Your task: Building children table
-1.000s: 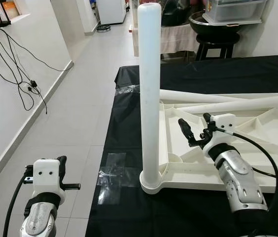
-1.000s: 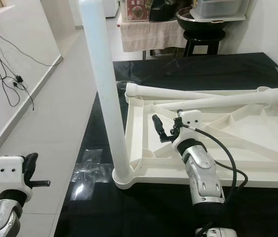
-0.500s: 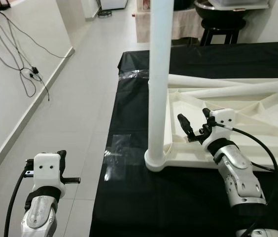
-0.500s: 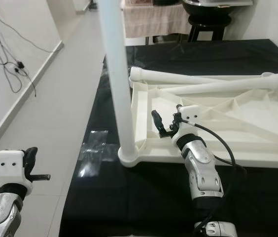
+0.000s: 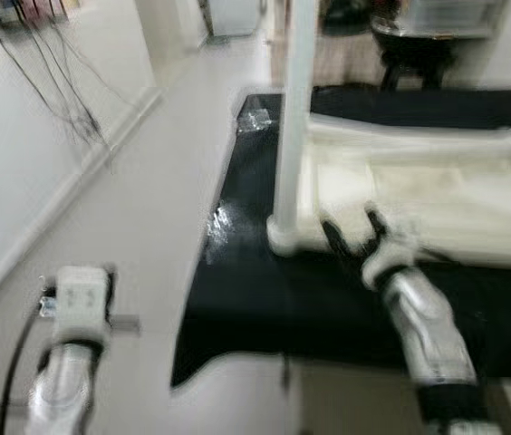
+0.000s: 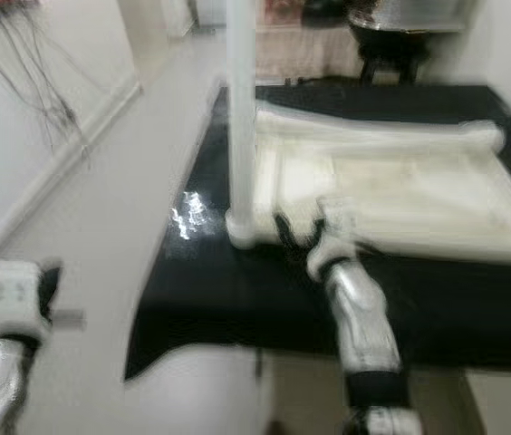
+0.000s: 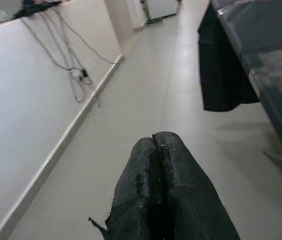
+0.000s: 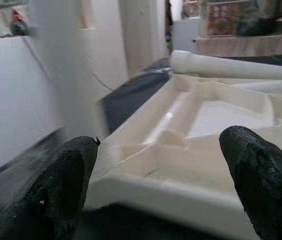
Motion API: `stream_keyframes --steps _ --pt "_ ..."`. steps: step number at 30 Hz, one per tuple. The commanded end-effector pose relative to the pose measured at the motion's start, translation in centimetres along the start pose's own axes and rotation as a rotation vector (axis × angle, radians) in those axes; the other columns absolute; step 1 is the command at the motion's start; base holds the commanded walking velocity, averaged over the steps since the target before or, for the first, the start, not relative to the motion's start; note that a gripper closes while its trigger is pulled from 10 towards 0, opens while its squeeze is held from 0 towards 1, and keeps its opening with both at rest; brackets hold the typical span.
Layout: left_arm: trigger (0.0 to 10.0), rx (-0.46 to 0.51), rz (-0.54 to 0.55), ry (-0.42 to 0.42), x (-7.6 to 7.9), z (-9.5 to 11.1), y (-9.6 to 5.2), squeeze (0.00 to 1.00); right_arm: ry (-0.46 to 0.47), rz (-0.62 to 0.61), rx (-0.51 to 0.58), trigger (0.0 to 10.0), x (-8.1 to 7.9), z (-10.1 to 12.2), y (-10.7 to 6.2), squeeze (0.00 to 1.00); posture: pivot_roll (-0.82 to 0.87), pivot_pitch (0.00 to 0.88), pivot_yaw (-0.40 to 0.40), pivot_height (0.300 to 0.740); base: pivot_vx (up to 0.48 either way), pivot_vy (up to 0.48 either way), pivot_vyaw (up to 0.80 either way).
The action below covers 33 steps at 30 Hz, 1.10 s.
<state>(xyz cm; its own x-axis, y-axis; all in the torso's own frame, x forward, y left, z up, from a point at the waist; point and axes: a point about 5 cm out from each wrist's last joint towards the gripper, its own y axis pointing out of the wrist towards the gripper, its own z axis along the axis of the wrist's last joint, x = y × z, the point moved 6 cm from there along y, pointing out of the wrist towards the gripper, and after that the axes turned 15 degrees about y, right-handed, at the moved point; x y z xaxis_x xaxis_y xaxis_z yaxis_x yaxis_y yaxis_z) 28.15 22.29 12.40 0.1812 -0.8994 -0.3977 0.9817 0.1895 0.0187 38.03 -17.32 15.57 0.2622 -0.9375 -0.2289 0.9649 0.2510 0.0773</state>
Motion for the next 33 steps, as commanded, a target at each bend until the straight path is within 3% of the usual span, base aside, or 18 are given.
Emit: stream_keyframes --steps 1,7,11,14,18,22,25,29,33 --pt "10.0 -0.023 -0.002 0.010 -0.1 -0.6 -0.1 0.00 0.003 0.013 -0.009 10.0 -0.3 -0.4 0.0 0.00 -0.08 0.068 0.073 0.740 -0.281 0.000 0.00" --pt "10.0 -0.020 -0.005 0.003 0.0 -0.6 -0.2 0.00 -0.006 0.043 -0.041 10.0 -1.0 -1.2 -0.2 0.00 -0.08 0.065 0.072 0.740 -0.271 0.000 0.00" --pt "10.0 0.020 -0.039 -0.004 0.4 0.1 -0.3 0.00 -0.080 0.227 -0.124 10.0 -4.6 -3.3 -1.1 0.00 -0.08 0.071 0.071 0.740 0.000 0.000 0.00" --pt "10.0 0.033 -0.055 -0.011 0.7 0.3 -0.5 0.00 -0.090 0.260 -0.137 10.0 -5.2 -3.5 -1.3 0.00 -0.08 0.071 0.071 0.740 0.000 0.000 0.00" --pt "10.0 0.038 -0.098 -0.038 1.5 0.6 -0.9 0.00 -0.087 0.295 -0.167 10.0 -5.9 -4.1 -1.9 0.00 -0.08 0.074 0.070 0.740 0.000 0.000 0.00" --pt "10.0 0.048 -0.178 -0.095 3.4 1.3 -1.7 0.00 -0.065 0.341 -0.197 10.0 -7.0 -4.8 -2.8 0.00 -0.08 0.075 0.070 0.740 0.000 0.000 0.00" --pt "10.0 0.050 -0.193 -0.101 3.8 1.4 -1.8 0.00 -0.064 0.346 -0.200 10.0 -7.2 -4.9 -2.9 0.00 -0.08 0.075 0.070 0.740 0.000 0.000 0.00" --pt "10.0 0.047 -0.260 -0.151 5.6 1.6 -3.0 0.00 -0.006 0.388 -0.244 10.0 -8.7 -5.7 -4.3 0.00 -0.08 0.086 0.066 0.740 0.000 0.000 0.00" --pt "10.0 0.054 -0.289 -0.171 6.2 1.7 -3.3 0.00 0.021 0.409 -0.257 10.0 -9.2 -6.0 -4.7 0.00 -0.08 0.088 0.063 0.740 0.000 0.000 0.00"
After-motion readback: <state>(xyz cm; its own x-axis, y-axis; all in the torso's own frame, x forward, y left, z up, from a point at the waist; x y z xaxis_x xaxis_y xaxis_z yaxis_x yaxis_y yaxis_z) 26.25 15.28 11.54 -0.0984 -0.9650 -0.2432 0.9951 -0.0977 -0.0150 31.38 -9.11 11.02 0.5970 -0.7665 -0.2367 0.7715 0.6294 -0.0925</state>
